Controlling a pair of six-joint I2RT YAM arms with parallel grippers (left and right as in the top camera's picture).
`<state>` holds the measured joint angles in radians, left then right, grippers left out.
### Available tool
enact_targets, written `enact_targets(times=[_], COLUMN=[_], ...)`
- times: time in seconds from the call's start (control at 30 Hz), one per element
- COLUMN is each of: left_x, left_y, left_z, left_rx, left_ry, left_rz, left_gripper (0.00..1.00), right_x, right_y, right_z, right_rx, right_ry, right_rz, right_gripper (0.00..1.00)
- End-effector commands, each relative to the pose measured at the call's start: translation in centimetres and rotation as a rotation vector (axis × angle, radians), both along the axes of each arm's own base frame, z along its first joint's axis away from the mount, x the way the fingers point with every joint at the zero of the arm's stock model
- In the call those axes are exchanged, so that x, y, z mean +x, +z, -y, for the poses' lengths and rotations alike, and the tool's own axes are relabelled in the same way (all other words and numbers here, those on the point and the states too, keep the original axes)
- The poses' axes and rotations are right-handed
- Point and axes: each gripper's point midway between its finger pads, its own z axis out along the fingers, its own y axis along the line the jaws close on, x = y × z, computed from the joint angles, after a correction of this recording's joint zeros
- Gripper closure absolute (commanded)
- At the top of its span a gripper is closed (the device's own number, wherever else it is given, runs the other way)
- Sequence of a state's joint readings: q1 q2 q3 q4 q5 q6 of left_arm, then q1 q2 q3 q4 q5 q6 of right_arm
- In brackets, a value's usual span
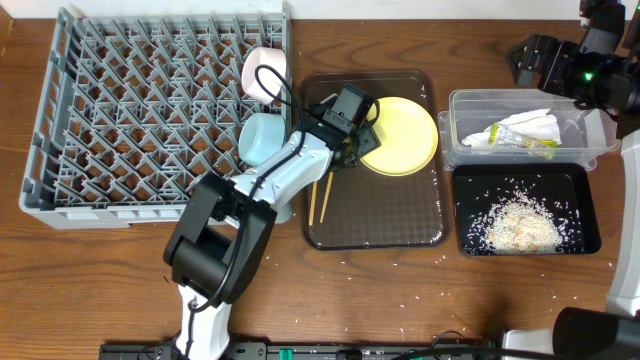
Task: Sort waste into correct bins and load items into the dishwasher
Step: 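Lift and tilt the yellow plate with the left gripper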
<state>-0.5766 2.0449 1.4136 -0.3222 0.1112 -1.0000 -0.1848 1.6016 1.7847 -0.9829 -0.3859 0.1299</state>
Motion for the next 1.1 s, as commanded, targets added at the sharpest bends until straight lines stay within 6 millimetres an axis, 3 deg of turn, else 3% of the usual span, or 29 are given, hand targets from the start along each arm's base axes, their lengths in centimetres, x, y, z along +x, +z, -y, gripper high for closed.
enact_targets(times=[0.0,0.3,0.7,0.83,0.87,1.07], left_x=[-0.5,-0.4,-0.9,-0.9,-0.9,-0.5], left_y=[-2.5,-4.1,-8.3,-8.5,-8.5,-8.2], left_z=[0.1,0.4,0.3,0.2,0.2,0.0], left_rx=[-0.009,-0.005,0.016,0.018,0.018,0.012], left_ry=[0.016,0.015,0.043,0.044,0.044,0.05], left_rz=[-0.06,-0.071,-0.132,-0.135,-0.135,-0.123], left_gripper=[0.35,0.44,0.5,0.87,0.92,0.93], right_x=[-0.2,-0.2,-0.2,-0.2,-0.2,-0.2], right_y=[0.3,0.3,0.3,0.3,0.3,0.3], right_z=[0.2,0.2,0.2,0.2,0.2,0.2], right_rx=[0.01,0.01,0.01,0.01,0.01,0.01], right_ry=[-0.011,-0.011,-0.011,-0.011,-0.011,-0.011], right_rz=[0.003,0.003,0.003,0.003,0.003,0.003], right_gripper=[0.01,0.01,0.01,0.01,0.01,0.01])
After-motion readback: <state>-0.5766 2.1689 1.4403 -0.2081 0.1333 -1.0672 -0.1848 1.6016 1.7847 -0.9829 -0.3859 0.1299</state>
